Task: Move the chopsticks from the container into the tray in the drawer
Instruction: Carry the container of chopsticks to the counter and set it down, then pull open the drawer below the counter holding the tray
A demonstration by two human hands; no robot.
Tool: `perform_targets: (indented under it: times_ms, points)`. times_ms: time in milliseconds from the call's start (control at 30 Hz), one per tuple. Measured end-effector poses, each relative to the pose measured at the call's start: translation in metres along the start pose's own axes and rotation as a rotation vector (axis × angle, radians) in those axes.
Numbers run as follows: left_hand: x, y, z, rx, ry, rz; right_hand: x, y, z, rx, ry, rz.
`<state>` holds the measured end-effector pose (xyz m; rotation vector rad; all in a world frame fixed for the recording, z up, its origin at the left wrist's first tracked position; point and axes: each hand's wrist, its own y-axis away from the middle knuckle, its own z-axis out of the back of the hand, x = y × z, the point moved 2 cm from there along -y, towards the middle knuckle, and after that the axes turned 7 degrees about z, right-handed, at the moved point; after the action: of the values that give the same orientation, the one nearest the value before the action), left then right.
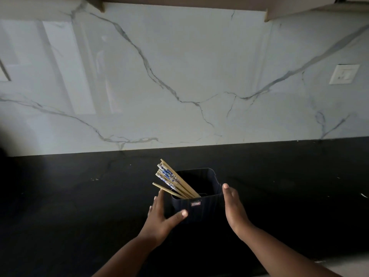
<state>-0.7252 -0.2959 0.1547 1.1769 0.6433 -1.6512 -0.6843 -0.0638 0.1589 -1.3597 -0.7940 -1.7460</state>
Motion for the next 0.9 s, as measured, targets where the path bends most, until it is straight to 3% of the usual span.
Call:
perform_targets:
  times_ms: [133, 267, 467, 600, 667, 767, 900]
  points:
    - [0.034, 0.013, -0.004, -0.026, -0.608, -0.003, -0.018, 0.028, 0.0, 0.066, 0.084, 0.011]
    - [0.052, 0.033, -0.015, -0.088, -0.854, 0.009, -0.027, 0.054, 0.002, 0.151, 0.121, 0.074]
    - [0.066, 0.046, -0.02, -0.23, -0.964, 0.135, -0.049, 0.097, 0.019, 0.286, 0.383, 0.281]
    - [0.066, 0.052, -0.027, -0.262, -0.984, 0.216, -0.082, 0.138, 0.036, 0.457, 0.813, 0.649]
    - [0.064, 0.054, -0.032, -0.278, -0.993, 0.244, -0.095, 0.158, 0.043, 0.452, 0.982, 0.832]
    - [0.062, 0.059, -0.043, -0.291, -1.007, 0.266, -0.114, 0.18, 0.047, 0.429, 1.055, 1.032]
    - [0.063, 0.061, -0.046, -0.293, -1.002, 0.258, -0.144, 0.2, 0.041, 0.58, 1.105, 1.127]
